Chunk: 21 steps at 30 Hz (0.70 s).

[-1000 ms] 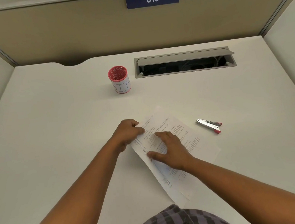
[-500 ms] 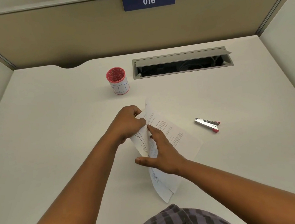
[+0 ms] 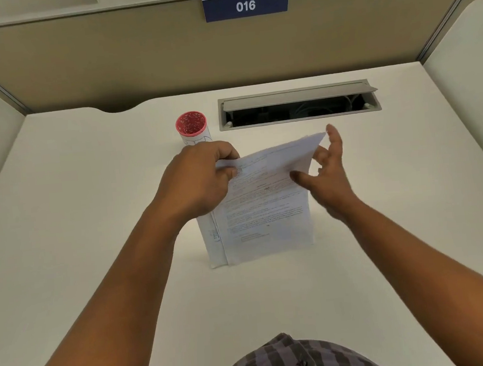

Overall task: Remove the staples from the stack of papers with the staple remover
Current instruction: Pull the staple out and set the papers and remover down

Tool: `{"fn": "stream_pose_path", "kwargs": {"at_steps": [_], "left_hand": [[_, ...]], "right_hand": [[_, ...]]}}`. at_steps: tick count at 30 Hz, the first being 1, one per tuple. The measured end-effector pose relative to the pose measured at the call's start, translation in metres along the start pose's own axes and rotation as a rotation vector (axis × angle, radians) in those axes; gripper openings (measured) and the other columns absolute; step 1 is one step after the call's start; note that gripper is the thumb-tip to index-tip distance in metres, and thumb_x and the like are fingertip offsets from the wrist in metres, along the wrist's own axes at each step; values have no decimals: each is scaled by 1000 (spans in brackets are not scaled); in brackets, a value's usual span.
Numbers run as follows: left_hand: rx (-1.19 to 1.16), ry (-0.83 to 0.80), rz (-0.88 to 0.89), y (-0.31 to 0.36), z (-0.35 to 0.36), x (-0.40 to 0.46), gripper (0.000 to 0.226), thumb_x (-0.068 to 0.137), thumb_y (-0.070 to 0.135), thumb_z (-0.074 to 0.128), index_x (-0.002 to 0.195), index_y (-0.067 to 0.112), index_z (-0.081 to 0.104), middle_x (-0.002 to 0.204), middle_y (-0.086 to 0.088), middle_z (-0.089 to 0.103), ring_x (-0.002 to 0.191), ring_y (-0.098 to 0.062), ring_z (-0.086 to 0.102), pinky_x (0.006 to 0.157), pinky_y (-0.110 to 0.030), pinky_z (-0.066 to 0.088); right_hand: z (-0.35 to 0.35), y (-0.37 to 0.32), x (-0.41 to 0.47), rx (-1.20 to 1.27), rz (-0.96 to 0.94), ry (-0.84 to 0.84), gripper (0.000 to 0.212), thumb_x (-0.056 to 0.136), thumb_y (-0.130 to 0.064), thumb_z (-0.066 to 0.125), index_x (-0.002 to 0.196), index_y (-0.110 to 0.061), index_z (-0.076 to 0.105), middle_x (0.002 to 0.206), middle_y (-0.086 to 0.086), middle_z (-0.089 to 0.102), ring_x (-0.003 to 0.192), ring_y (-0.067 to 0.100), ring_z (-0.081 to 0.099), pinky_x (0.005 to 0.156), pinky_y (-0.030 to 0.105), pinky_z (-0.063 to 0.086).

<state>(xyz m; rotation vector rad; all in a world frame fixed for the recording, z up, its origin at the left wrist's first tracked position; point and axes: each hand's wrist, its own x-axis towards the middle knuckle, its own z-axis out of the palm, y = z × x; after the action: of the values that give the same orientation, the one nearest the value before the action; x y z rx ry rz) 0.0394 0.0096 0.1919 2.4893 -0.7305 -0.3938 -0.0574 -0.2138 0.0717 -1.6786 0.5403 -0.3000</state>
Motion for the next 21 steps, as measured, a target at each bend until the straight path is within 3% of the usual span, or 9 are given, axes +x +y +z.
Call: {"fn": "stream_pose_path", "kwargs": {"at_steps": [2, 4, 6, 10, 15, 18, 21], "left_hand": [[-14, 53, 43, 0, -5, -1, 12, 99, 26, 64, 99, 37, 69, 102, 12, 67, 81, -14, 59, 69, -30, 45], [-49, 107, 89, 0, -9, -1, 12, 98, 26, 66, 98, 36, 71, 97, 14, 69, 81, -7, 58, 68, -26, 44], [-88, 152, 132, 0, -12, -2, 13, 97, 24, 66, 97, 36, 71, 95, 16, 68, 83, -7, 59, 70, -26, 44], [-148, 251, 222, -1, -17, -2, 11, 96, 23, 68, 104, 30, 73, 100, 10, 70, 86, -14, 61, 69, -17, 45], [-391, 427, 272, -5, -14, -3, 9, 90, 20, 77, 99, 19, 74, 93, 19, 71, 83, -2, 64, 70, -14, 51], [-523, 479, 210, -11, -4, 1, 26, 86, 23, 82, 108, 15, 72, 100, 7, 75, 91, -12, 70, 74, -23, 60], [-699, 477, 139, -19, 7, 5, 46, 80, 25, 88, 118, 27, 63, 113, 2, 73, 100, -15, 70, 79, -26, 62]], "right_hand": [[-10, -3, 5, 90, 10, -60, 84, 82, -4, 80, 149, -29, 36, 136, 4, 61, 126, 21, 58, 94, 33, 56], [-14, -7, 7, 174, 13, -75, 52, 83, 3, 76, 131, -11, 59, 122, 9, 71, 114, 26, 68, 98, 46, 57], [-14, -11, 5, 208, -2, -60, 34, 86, 6, 73, 119, -1, 68, 112, 8, 76, 105, 24, 72, 97, 41, 57], [-16, -21, 4, 207, -84, -31, 24, 89, 4, 69, 110, -6, 73, 99, -6, 78, 93, 13, 71, 85, 25, 55], [-19, -26, 5, 237, -126, -45, 24, 90, 4, 67, 106, -12, 73, 99, -4, 78, 92, 16, 70, 85, 30, 58], [-17, -22, 1, 269, -97, -45, 21, 91, 6, 65, 110, -4, 70, 96, -4, 78, 89, 14, 71, 81, 29, 59], [-16, -16, -2, 274, -77, -37, 20, 93, 5, 64, 108, -7, 70, 95, -5, 78, 88, 14, 70, 81, 30, 58]]}}
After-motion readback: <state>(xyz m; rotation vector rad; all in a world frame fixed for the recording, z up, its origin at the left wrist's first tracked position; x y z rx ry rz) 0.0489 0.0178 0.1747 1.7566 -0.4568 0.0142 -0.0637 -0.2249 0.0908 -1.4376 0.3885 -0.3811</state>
